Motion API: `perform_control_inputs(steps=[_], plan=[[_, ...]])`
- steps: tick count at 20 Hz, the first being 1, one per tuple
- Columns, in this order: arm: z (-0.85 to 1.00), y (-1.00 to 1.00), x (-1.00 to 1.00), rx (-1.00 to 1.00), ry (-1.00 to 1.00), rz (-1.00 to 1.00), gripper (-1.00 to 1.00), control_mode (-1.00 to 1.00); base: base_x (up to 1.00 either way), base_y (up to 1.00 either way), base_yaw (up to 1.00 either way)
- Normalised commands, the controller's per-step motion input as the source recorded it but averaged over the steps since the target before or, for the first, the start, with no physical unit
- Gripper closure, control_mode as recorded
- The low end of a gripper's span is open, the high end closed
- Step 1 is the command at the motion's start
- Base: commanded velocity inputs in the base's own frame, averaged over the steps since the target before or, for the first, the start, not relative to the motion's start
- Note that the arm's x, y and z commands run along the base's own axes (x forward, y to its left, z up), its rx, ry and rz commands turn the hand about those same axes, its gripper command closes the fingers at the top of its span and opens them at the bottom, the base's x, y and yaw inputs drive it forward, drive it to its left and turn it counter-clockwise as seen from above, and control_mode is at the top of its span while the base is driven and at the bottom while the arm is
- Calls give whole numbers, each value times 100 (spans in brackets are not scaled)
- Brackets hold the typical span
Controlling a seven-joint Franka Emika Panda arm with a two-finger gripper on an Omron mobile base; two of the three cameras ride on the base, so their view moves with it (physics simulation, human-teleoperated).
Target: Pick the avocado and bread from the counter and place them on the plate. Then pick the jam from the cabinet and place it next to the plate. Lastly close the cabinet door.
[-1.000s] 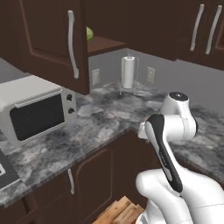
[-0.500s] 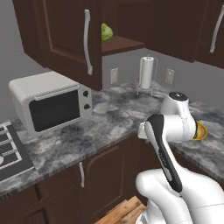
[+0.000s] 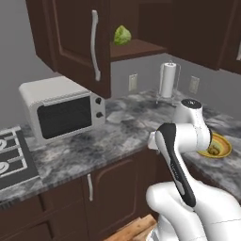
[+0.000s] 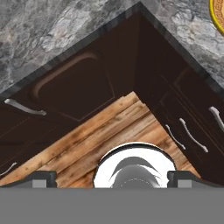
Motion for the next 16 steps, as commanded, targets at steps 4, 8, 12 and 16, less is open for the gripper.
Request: perform_control_inputs(steps=[4, 8, 12, 16], plan=[[0, 0, 0, 0, 0, 0, -100, 100, 39, -12, 15], [0, 0, 0, 0, 0, 0, -100, 100, 44, -15, 16], [0, 0, 0, 0, 0, 0, -100, 100, 49, -19, 16], [0, 0, 0, 0, 0, 0, -100, 100, 44, -23, 15]])
